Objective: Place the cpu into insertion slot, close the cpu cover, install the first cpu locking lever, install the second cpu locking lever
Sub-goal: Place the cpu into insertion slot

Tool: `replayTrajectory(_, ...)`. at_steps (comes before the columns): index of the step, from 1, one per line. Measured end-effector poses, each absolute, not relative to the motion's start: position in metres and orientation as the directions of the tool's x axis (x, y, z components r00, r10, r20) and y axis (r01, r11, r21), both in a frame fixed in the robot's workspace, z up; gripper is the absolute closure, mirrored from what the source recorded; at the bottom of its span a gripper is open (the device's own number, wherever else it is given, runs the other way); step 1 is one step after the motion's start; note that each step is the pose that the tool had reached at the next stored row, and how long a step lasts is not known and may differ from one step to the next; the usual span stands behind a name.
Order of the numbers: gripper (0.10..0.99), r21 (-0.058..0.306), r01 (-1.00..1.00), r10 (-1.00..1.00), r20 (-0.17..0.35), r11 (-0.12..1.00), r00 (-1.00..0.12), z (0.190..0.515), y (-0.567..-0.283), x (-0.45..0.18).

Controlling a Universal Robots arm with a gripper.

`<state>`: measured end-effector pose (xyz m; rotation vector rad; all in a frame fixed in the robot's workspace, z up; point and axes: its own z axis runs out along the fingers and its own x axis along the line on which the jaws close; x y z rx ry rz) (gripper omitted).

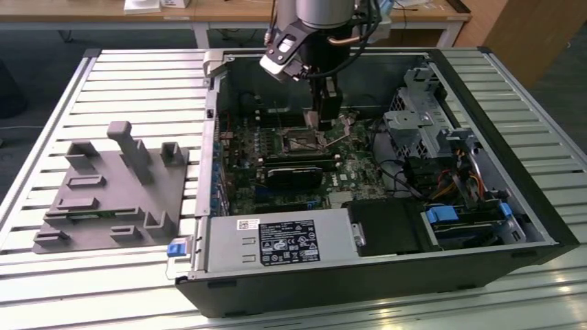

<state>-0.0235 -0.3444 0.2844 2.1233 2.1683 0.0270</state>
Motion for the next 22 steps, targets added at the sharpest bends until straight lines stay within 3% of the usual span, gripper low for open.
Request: replayTrajectory(22, 0.553, 0.087, 0.996, 0.997, -0.07, 0.024, -0.018, 0.272, -0.34, -0.024)
